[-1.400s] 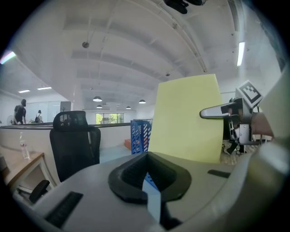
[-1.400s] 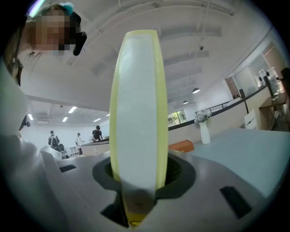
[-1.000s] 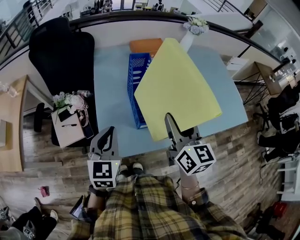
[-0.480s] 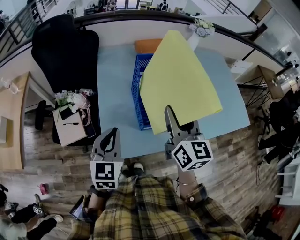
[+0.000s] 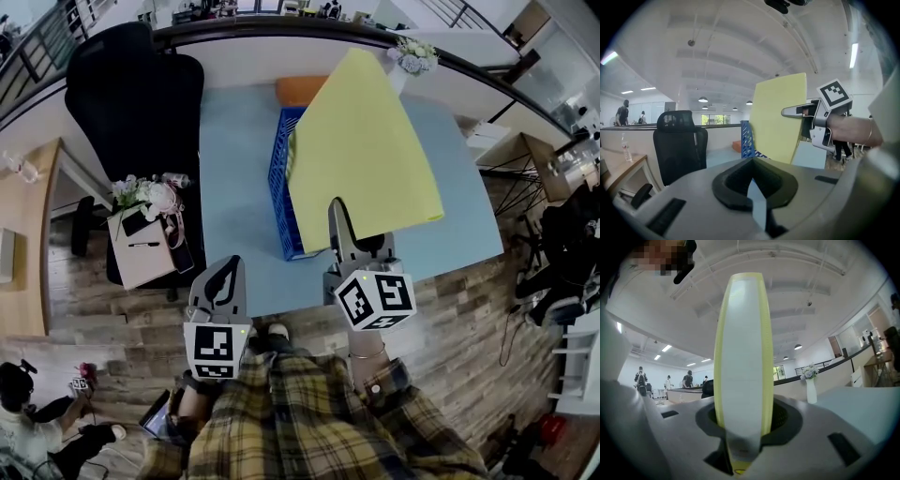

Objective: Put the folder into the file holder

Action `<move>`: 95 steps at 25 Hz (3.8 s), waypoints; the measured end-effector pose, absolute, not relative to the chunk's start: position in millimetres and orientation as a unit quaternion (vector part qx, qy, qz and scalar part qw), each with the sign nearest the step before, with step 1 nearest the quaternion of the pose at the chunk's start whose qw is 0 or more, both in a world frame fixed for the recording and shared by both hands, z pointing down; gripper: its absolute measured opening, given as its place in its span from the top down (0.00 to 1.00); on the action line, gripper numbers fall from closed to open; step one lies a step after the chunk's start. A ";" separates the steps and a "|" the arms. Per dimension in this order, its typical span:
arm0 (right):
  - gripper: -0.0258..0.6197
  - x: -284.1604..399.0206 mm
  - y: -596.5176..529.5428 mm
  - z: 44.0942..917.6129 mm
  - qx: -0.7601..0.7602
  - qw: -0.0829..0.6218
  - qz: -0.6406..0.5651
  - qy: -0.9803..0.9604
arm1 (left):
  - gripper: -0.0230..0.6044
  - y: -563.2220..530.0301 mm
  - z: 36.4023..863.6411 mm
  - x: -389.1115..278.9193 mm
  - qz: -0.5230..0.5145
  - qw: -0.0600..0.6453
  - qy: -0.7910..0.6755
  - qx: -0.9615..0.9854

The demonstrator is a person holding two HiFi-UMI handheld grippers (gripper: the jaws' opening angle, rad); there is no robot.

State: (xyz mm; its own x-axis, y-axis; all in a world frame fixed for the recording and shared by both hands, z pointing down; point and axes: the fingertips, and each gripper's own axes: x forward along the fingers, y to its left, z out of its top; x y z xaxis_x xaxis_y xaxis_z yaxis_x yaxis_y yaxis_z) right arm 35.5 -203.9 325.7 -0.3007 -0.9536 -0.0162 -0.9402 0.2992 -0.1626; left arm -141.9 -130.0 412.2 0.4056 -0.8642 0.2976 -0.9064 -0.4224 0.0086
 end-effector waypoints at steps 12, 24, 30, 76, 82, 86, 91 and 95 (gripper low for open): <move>0.72 29.5 -214.9 342.2 -0.593 0.062 -0.055 0.801 | 0.98 -133.9 421.7 -153.4 0.132 0.097 -0.533 0.830; 0.72 25.1 -218.4 365.2 -0.594 0.040 -0.057 0.802 | 0.98 -137.2 427.6 -153.9 0.136 0.106 -0.534 0.828; 0.72 21.8 -224.3 378.2 -0.592 0.025 -0.061 0.803 | 0.98 -140.9 431.3 -155.0 0.138 0.109 -0.534 0.827; 0.66 -4.5 -228.3 486.2 -0.567 -0.123 -0.091 0.810 | 0.98 -145.2 441.6 -169.4 0.146 0.119 -0.558 0.808; 0.58 -9.2 -225.8 487.1 -0.557 -0.124 -0.085 0.817 | 0.98 -144.4 442.7 -169.1 0.147 0.117 -0.560 0.807; 0.52 -9.0 -224.4 485.9 -0.547 -0.118 -0.093 0.824 | 0.98 -144.7 438.7 -166.2 0.144 0.117 -0.560 0.808; 0.49 -5.4 -218.9 484.8 -0.540 -0.113 -0.097 0.828 | 0.98 -142.3 436.8 -165.5 0.143 0.113 -0.561 0.808; 0.49 -2.4 -214.6 482.2 -0.536 -0.108 -0.102 0.831 | 0.98 -139.6 434.1 -162.8 0.141 0.110 -0.561 0.808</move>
